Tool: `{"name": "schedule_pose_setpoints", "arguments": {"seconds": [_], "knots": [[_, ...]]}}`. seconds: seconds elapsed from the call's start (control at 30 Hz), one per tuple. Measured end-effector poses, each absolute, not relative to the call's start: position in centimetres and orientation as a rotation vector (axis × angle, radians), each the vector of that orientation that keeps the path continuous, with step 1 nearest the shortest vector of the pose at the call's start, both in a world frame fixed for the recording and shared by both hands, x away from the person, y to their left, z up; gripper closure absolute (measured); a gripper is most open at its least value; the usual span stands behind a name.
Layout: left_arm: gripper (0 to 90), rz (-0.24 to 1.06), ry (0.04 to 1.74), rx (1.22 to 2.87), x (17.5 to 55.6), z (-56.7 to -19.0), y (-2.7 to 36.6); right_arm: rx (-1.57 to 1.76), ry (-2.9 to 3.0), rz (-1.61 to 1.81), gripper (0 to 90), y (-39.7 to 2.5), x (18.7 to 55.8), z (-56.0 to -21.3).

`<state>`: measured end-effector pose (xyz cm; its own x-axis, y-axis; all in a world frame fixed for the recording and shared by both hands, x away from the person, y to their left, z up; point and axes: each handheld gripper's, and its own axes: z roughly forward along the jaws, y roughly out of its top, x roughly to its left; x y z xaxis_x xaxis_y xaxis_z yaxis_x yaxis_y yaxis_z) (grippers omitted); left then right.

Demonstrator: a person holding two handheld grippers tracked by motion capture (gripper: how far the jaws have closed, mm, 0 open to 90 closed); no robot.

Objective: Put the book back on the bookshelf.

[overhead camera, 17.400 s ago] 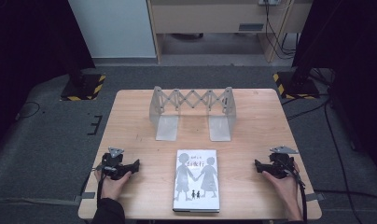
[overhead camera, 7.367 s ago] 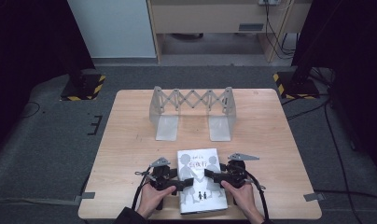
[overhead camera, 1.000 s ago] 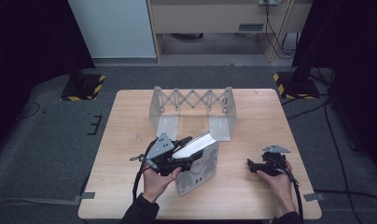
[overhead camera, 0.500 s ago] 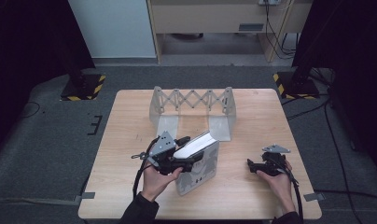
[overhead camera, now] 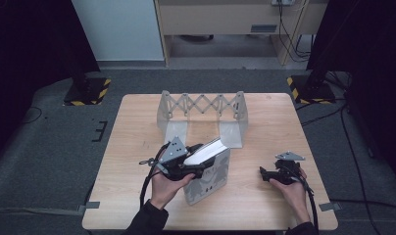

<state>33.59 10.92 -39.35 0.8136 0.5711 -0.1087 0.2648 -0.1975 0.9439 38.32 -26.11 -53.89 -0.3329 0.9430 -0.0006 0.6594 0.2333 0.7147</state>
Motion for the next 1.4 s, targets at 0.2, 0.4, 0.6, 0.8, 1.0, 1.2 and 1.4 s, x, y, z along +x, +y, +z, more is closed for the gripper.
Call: {"name": "schedule_pose_setpoints", "arguments": {"seconds": [0.2,0.4,0.6,0.8,1.0,1.2,1.4], "knots": [[39.4,0.341,0.646,1.832,33.7,-39.28,10.32,1.47,2.076,0.873,6.4,-26.1,38.32,-53.88],[39.6,0.347,0.647,1.849,33.61,-39.21,10.23,1.469,2.077,0.873,6.4,-26.1,38.32,-53.89],[41.7,0.348,0.642,1.866,33.53,-39.15,10.14,1.469,2.077,0.873,6.4,-26.1,38.32,-53.89],[49.4,0.332,0.643,1.883,33.35,-39.02,9.97,1.47,2.077,0.873,6.4,-26.1,38.32,-53.89],[51.2,0.339,0.658,1.873,33.34,-39.02,9.95,1.47,2.077,0.874,6.3,-26.1,38.33,-53.89],[51.7,0.347,0.678,1.862,33.38,-39.02,10.03,1.467,2.081,0.875,6.1,-26.13,38.35,-53.88],[52.0,0.363,0.72,1.838,33.32,-39.05,10.31,1.466,2.081,0.877,6.1,-26.13,38.36,-53.89]]}}
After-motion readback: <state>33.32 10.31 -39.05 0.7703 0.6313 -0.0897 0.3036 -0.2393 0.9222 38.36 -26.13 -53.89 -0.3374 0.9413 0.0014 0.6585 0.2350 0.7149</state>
